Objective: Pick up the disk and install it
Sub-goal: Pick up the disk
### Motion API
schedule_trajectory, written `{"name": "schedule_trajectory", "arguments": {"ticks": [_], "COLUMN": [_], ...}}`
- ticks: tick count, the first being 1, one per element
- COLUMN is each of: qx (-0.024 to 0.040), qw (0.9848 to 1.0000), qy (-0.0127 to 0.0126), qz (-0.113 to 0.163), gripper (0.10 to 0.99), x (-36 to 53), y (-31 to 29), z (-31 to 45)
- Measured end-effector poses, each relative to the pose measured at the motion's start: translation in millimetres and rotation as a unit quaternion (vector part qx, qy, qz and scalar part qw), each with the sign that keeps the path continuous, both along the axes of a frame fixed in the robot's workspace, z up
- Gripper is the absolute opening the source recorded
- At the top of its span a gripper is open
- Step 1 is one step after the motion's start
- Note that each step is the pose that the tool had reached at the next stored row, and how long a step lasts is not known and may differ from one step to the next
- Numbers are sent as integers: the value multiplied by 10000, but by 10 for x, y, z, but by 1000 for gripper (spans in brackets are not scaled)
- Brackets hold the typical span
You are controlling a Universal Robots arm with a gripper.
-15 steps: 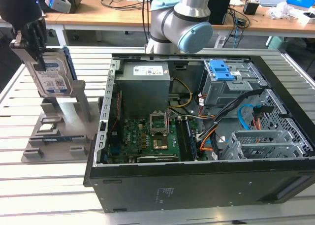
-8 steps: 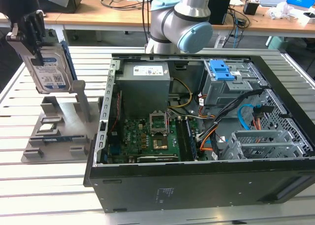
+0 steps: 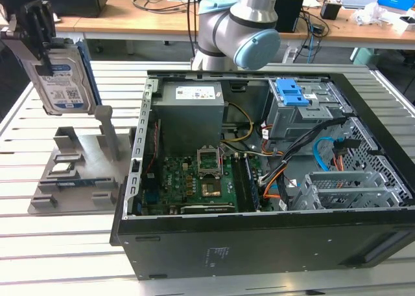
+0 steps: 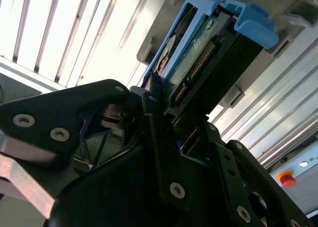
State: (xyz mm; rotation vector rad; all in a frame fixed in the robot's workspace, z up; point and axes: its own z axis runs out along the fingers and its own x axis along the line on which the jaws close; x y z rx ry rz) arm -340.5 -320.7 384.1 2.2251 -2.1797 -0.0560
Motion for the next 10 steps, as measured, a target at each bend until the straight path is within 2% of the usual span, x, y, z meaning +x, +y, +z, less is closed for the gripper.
{"name": "schedule_trajectory", "arguments": {"ticks": [10], "qx": [0], "qw": [10000], "qy": [-1], "qz": [0], "gripper": [365], "x": [1], "y": [5], "z": [253]}}
